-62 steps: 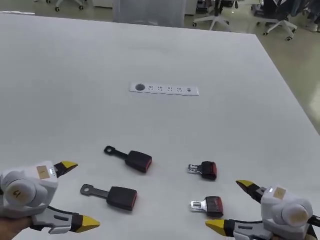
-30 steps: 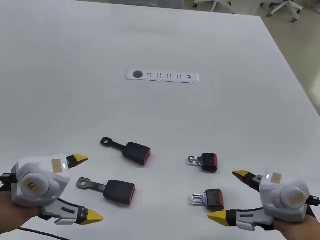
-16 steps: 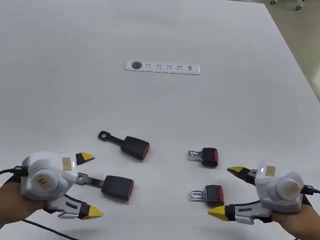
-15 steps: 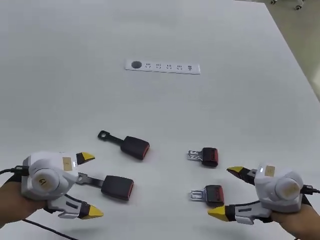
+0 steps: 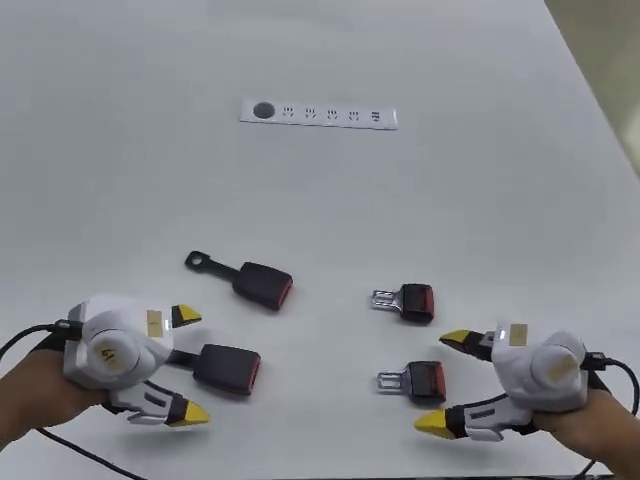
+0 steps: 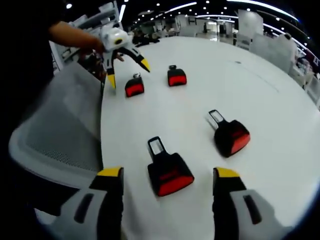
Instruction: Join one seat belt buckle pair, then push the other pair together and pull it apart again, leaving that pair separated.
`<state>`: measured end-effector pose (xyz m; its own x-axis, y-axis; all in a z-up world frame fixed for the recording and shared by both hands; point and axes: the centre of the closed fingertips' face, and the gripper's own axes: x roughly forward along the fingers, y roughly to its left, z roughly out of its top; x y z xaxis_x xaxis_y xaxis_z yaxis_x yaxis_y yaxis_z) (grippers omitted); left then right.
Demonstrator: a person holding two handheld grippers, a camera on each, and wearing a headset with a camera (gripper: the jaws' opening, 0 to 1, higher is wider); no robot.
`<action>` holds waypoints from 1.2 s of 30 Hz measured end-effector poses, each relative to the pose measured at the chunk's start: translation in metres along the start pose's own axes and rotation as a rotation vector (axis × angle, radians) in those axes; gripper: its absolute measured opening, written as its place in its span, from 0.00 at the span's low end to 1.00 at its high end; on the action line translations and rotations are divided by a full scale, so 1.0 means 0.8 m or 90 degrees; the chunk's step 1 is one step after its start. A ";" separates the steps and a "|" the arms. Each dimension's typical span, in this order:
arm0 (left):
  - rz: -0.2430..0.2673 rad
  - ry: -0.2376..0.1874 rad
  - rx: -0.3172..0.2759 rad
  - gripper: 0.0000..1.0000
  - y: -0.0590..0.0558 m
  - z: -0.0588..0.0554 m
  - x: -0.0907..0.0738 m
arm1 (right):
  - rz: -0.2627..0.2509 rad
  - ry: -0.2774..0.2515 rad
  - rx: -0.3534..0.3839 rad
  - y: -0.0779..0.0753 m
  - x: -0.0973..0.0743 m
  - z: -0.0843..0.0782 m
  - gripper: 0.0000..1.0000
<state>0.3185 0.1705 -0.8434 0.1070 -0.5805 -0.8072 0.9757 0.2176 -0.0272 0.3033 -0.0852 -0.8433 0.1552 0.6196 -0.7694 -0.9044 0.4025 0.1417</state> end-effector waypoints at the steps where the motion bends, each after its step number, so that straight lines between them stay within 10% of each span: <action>1: -0.001 0.001 0.001 0.76 0.001 -0.001 0.002 | 0.002 0.002 -0.005 -0.001 0.001 0.000 0.75; 9: -0.031 0.050 0.057 0.67 -0.001 -0.011 0.016 | 0.032 0.044 -0.050 -0.003 0.004 -0.008 0.66; 24: -0.046 0.035 0.085 0.38 -0.003 0.004 0.022 | 0.059 0.080 -0.119 0.001 0.006 -0.017 0.50; 36: -0.011 0.035 0.058 0.35 0.000 0.006 0.023 | 0.050 0.085 -0.125 -0.004 0.007 -0.016 0.35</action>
<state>0.3218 0.1562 -0.8558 0.0823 -0.5383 -0.8387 0.9909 0.1345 0.0109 0.3022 -0.0919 -0.8565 0.0387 0.5437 -0.8384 -0.9737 0.2091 0.0906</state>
